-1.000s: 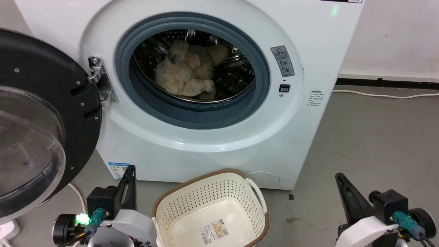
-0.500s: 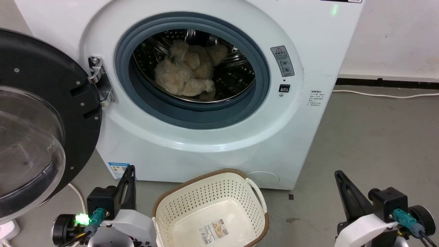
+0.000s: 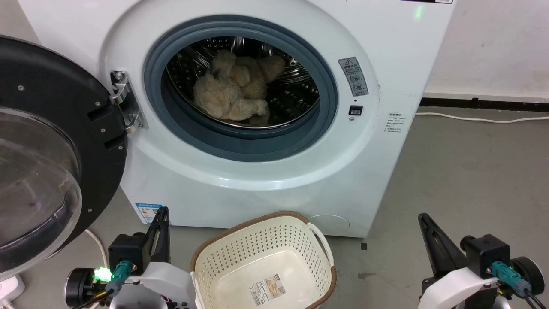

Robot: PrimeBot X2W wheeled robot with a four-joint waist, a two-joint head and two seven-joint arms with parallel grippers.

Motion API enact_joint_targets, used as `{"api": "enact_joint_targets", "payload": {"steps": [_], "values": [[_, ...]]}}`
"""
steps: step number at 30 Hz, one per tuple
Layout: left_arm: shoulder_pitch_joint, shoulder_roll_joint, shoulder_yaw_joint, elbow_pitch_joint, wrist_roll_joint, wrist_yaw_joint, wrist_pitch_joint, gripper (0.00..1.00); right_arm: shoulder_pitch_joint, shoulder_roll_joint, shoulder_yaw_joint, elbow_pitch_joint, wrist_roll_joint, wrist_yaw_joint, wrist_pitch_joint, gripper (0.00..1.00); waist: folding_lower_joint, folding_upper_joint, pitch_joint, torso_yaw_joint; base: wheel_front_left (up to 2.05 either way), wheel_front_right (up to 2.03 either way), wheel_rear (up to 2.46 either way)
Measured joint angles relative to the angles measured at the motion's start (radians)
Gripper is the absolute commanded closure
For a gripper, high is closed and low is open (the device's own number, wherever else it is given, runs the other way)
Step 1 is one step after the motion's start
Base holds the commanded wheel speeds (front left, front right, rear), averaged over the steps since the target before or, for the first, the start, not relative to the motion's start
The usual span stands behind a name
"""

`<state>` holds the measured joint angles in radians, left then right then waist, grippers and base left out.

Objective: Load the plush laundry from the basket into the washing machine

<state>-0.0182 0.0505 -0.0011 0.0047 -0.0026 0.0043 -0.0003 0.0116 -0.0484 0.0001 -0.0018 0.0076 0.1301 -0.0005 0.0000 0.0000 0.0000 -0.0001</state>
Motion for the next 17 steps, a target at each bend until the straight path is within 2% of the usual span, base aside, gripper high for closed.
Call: {"api": "enact_joint_targets", "payload": {"steps": [17], "values": [[0.000, 0.000, 0.001, 0.000, 0.000, 0.000, 0.000, 1.00, 0.000, 0.000, 0.000, 0.000, 0.000, 0.000, 0.000, 1.00, -0.0001, 0.0000, 0.000, 0.000, 0.00, 0.00, 0.00]]}}
